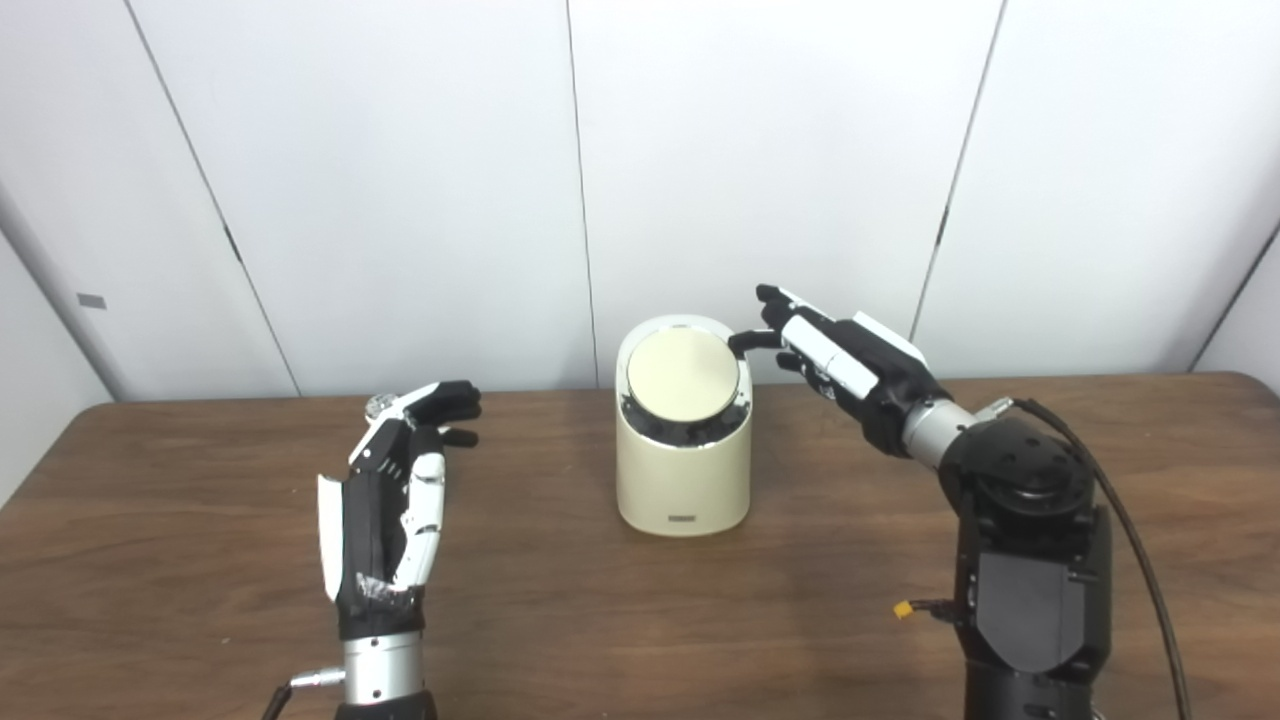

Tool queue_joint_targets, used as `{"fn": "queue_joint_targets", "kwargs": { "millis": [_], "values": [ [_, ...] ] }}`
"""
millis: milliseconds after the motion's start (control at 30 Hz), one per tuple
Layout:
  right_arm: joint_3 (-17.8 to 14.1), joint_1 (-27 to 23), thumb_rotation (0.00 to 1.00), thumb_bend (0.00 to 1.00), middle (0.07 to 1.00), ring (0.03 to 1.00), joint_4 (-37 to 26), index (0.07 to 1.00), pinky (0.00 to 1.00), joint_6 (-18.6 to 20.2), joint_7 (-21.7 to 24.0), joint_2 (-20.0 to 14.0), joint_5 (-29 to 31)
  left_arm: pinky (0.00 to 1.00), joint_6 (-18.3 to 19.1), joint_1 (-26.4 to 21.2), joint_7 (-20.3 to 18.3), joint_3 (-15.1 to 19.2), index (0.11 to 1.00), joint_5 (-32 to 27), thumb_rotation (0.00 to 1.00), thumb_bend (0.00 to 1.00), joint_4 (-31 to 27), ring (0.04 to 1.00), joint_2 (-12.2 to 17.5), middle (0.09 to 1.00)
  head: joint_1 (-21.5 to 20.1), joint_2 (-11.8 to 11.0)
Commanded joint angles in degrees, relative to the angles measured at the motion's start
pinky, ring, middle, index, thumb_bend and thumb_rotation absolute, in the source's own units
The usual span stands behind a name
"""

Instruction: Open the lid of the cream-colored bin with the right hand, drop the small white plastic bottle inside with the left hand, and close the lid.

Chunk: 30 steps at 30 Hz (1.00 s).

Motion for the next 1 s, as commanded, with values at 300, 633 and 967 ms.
{"fn": "queue_joint_targets", "kwargs": {
  "millis": [300, 633, 967],
  "values": [
    [14.37, 0.36, 0.47, 0.90, 0.920, 0.884, -5.51, 0.932, 0.78, -0.62, -19.61, -2.80, -6.76, 0.57, -1.41, -2.07, 0.18, -0.20, 0.680, 0.78, 0.73, 0.21, -1.25, 0.670, -0.10, 0.687, 0.01, -0.06],
    [17.54, 0.98, 0.51, 0.92, 0.972, 0.935, -4.51, 0.995, 0.83, -4.93, -30.43, -5.09, 0.55, 0.58, -1.29, -2.17, 0.25, -0.37, 0.683, 0.62, 0.74, 0.22, -1.32, 0.672, -0.08, 0.689, -0.02, -0.10],
    [22.15, 1.25, 0.55, 0.96, 1.000, 0.991, -3.88, 1.000, 0.92, -5.60, -34.22, -8.72, 3.52, 0.57, -1.26, -2.10, 0.39, -0.28, 0.678, 1.04, 0.74, 0.22, -1.53, 0.665, -0.29, 0.682, 0.12, 0.15]
  ]
}}
